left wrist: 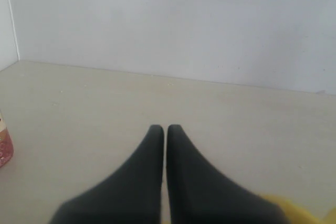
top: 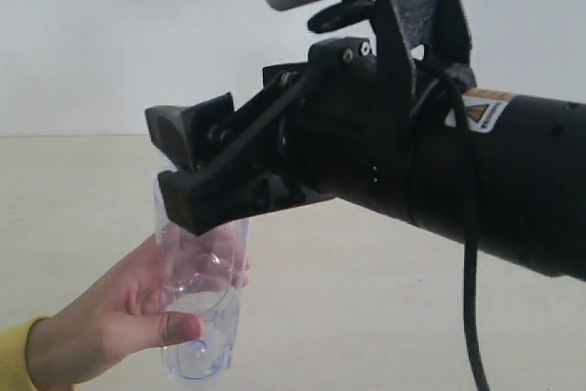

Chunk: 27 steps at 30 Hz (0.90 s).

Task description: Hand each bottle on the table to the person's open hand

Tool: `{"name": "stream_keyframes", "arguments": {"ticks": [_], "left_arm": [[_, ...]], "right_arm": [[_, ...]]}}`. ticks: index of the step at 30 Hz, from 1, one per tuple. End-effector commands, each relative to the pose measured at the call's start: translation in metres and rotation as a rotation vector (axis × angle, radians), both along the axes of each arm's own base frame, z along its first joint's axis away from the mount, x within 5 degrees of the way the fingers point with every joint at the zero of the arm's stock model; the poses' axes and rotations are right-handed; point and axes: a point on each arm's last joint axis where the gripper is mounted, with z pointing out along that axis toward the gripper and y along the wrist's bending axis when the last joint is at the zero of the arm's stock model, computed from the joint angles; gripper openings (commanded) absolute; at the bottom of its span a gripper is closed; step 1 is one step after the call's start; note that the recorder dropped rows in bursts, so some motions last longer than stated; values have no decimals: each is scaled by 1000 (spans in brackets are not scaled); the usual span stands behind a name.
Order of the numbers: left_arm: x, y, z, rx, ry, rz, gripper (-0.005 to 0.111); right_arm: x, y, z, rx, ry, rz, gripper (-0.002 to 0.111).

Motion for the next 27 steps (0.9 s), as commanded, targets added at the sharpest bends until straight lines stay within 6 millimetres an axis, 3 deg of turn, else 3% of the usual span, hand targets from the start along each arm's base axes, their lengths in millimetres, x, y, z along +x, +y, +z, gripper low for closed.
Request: {"name": "stream_keyframes", "arguments": {"ticks": [1,4,7,8,11,17,27], "left_arm": [[0,0,2,7,-8,3,4],[0,0,2,7,-8,3,4],[0,0,2,7,-8,3,4],[0,0,2,7,-8,3,4],[0,0,2,7,-8,3,4],[0,0,2,7,-8,3,4],[0,0,2,7,-8,3,4]], "right_arm": [[15,-31,17,26,-72,-213,62],[22,-70,24,-37,-136,-437,46],[15,-109,30,-114,-197,-623,6],[11,-121,32,-114,-210,-680,1],[-5,-145,38,-46,-214,-735,0],[-23,-174,42,114,-101,-806,0],[-29,-186,46,156,-106,-850,0]]}}
